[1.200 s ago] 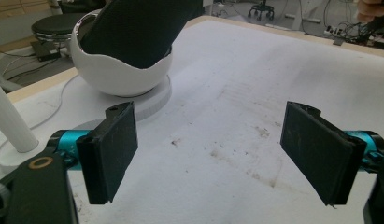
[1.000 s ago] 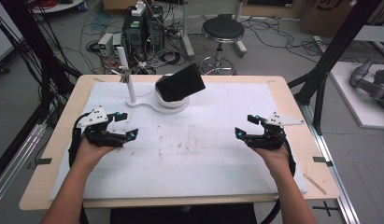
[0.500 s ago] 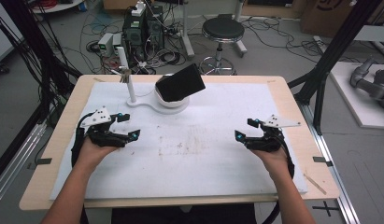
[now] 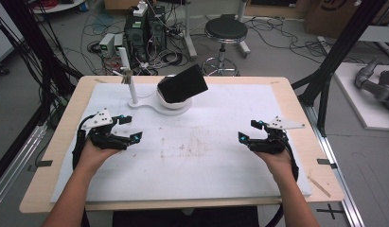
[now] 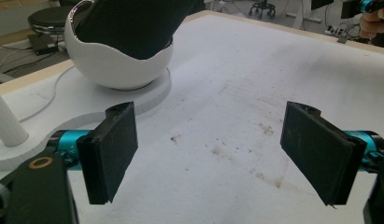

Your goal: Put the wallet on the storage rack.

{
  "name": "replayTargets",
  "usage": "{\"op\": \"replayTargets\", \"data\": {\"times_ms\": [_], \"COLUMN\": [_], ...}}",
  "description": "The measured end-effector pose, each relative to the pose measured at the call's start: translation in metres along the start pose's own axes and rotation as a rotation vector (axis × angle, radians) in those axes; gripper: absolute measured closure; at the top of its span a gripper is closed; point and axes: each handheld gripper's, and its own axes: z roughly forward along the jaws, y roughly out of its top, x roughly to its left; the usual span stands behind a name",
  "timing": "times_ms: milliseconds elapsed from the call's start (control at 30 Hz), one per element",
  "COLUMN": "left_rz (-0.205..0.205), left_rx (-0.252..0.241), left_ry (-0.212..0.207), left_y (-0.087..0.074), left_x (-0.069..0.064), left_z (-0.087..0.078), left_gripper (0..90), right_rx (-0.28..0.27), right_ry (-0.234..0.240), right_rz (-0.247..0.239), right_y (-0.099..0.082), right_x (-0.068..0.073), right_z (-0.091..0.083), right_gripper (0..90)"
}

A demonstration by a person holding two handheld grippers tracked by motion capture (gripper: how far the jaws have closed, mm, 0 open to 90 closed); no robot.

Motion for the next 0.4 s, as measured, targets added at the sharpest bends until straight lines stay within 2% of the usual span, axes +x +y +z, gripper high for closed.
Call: {"op": "replayTargets", "data": {"times_ms": [400], "left_rz": [-0.009], "left_rx": [0.004], "left_ry": [-0.005], "left_y": [-0.0004], "left_x": [0.0005], "left_z": [0.0004], "left_gripper": [19.0], "right_rx": [-0.007], "right_ry": [-0.003], "right_rz": [0.000], "right_y": [0.0000], "right_x": [-0.0015], "right_z": [-0.0005], "right_gripper": [20.8]}}
